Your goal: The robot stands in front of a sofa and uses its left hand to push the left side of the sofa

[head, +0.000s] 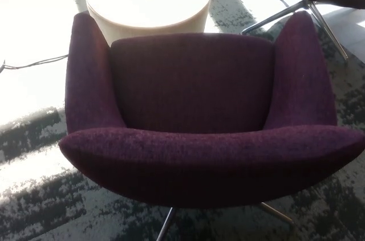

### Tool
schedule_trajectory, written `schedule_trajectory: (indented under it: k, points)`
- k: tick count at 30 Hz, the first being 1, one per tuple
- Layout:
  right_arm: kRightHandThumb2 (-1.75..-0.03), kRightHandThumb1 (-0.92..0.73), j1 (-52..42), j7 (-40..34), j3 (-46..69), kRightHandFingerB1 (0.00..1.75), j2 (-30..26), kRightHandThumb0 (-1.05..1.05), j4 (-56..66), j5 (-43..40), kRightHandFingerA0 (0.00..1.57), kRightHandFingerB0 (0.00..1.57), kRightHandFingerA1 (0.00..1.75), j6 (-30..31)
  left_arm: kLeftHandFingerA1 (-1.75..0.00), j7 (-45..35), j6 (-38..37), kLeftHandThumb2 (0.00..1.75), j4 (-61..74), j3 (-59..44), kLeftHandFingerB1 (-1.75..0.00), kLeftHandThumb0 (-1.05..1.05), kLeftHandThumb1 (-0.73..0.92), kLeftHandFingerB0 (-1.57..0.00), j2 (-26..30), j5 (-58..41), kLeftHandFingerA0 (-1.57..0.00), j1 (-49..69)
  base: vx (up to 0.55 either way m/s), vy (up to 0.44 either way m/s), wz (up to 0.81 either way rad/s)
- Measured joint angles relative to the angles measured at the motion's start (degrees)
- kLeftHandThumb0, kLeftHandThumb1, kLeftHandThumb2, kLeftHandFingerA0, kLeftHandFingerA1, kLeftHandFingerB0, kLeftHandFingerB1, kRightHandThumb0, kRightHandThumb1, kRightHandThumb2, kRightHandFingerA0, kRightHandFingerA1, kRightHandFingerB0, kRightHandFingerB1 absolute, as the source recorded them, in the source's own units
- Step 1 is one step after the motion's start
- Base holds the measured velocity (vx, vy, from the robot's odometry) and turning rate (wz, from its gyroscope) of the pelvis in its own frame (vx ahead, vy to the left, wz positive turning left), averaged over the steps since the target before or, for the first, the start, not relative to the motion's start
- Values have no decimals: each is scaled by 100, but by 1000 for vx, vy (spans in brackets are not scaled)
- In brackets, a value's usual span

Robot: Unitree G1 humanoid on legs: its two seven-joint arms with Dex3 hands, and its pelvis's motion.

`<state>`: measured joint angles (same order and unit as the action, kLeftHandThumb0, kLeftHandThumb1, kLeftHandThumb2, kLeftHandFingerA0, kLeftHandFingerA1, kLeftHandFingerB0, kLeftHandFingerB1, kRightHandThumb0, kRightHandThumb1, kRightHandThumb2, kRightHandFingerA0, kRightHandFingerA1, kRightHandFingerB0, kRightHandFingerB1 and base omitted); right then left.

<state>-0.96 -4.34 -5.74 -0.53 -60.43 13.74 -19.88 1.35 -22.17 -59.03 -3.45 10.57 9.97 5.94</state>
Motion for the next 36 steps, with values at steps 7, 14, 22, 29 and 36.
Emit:
schedule_trajectory:
  k: [7,14,22,29,36]
  points:
    - [-66,-87,62,0,451,32,127,-66,-217,-223,33,33,34,-696,-47,-236,-558,116,-184,-478,-47,-33,62,0,-21,-340,0,-124,0,0,0]
    - [-66,-87,524,172,1142,32,0,-65,-470,-638,33,33,34,-1295,-30,-689,-919,74,-319,-897,-26,-82,92,-9,264,-694,-13,-720,0,0,0]
    - [-66,-86,707,226,1199,33,29,-67,-792,-746,36,33,36,-1593,-27,-1085,-967,112,-347,-1231,-28,-84,80,-8,572,-1016,-8,-1358,-2,0,1]
    - [-106,-71,764,186,1142,46,53,-68,-1091,-733,37,23,54,-1602,-17,-1415,-752,117,-140,-1371,-20,-80,83,-3,917,-1275,0,-2124,0,0,0]
    - [-66,-85,728,136,1130,36,77,-65,-1170,-729,46,41,39,-1623,-23,-1479,-493,120,-4,-997,-23,-82,87,-5,1057,-1234,-5,-2637,-4,-1,1]
